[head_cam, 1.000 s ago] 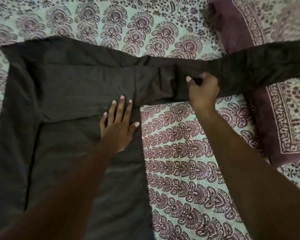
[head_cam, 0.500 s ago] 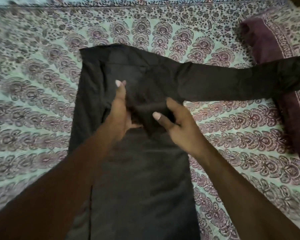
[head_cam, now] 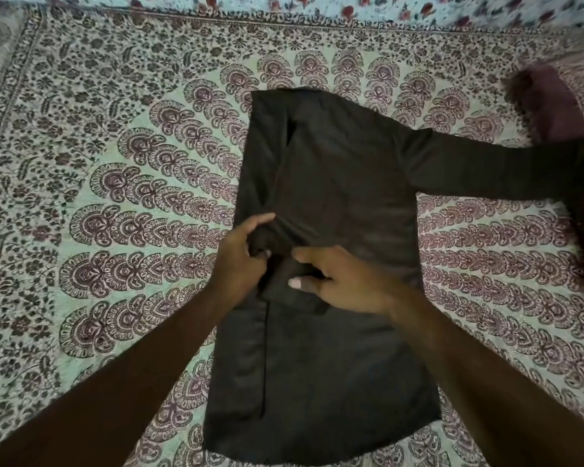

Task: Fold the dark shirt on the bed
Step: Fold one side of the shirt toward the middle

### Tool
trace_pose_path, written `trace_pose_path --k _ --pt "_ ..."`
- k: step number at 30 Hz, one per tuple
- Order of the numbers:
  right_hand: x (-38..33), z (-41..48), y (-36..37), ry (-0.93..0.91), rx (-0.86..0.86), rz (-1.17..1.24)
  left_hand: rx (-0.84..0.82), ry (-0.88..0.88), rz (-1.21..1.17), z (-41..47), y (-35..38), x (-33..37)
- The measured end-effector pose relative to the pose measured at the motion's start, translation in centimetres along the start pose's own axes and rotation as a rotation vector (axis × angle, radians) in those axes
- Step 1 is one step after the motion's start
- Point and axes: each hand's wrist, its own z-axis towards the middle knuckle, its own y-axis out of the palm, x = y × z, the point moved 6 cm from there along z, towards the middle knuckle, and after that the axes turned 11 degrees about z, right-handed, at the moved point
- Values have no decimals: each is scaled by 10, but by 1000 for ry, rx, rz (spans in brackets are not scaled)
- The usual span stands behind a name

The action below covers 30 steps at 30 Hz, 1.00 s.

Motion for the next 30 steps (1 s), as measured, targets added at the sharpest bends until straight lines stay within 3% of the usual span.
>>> trace_pose_path --k 4,14,30 --pt "-5 -5 30 74 -157 -103 -76 10 -12 -27 6 -18" --pt "31 -14 114 129 -322 -126 -71 -133 36 -79 19 -70" --pt "56 -50 177 161 -276 -141 -242 -183 271 -122 22 -103"
